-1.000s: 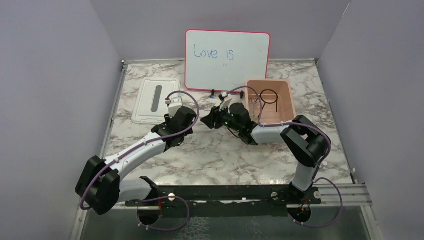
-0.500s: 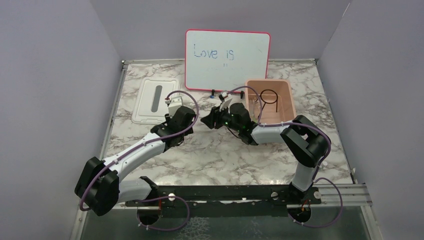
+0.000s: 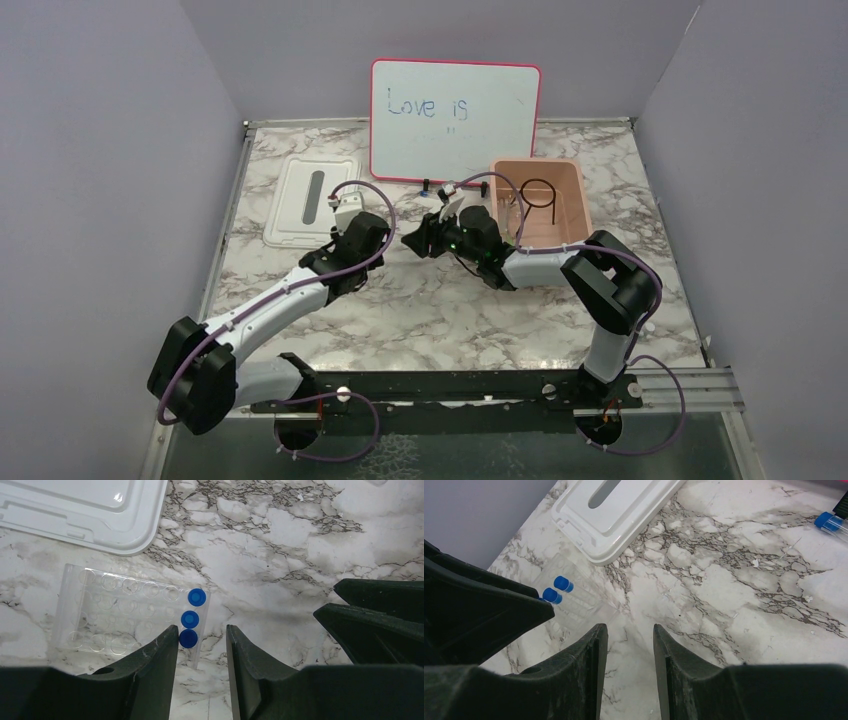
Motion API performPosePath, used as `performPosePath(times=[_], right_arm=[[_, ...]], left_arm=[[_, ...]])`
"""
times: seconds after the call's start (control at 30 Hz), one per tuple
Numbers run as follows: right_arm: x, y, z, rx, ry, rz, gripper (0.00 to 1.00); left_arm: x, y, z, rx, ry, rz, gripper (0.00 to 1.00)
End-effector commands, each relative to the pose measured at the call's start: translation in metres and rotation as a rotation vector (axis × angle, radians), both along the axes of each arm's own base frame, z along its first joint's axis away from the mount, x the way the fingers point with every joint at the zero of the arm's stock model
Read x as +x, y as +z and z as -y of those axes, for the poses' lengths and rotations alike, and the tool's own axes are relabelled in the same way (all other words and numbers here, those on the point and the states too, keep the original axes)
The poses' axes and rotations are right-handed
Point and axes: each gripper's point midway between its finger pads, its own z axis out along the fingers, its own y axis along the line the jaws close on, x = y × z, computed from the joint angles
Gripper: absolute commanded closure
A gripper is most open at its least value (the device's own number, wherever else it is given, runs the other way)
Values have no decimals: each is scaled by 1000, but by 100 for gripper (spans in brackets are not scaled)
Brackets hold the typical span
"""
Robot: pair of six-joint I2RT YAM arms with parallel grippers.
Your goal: Organize the chemistry lab equipment
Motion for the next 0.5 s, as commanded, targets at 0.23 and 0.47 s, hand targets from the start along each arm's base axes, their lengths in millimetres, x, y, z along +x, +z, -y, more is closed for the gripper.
performPosePath(times=[0.23,0.47], right_arm=[[2,1,-1,-1,-8,26,58],[3,1,-2,-1,-8,26,57]], left_arm=[[-2,4,-15,10,47,36,64],[-5,1,-20,24,54,18,76]])
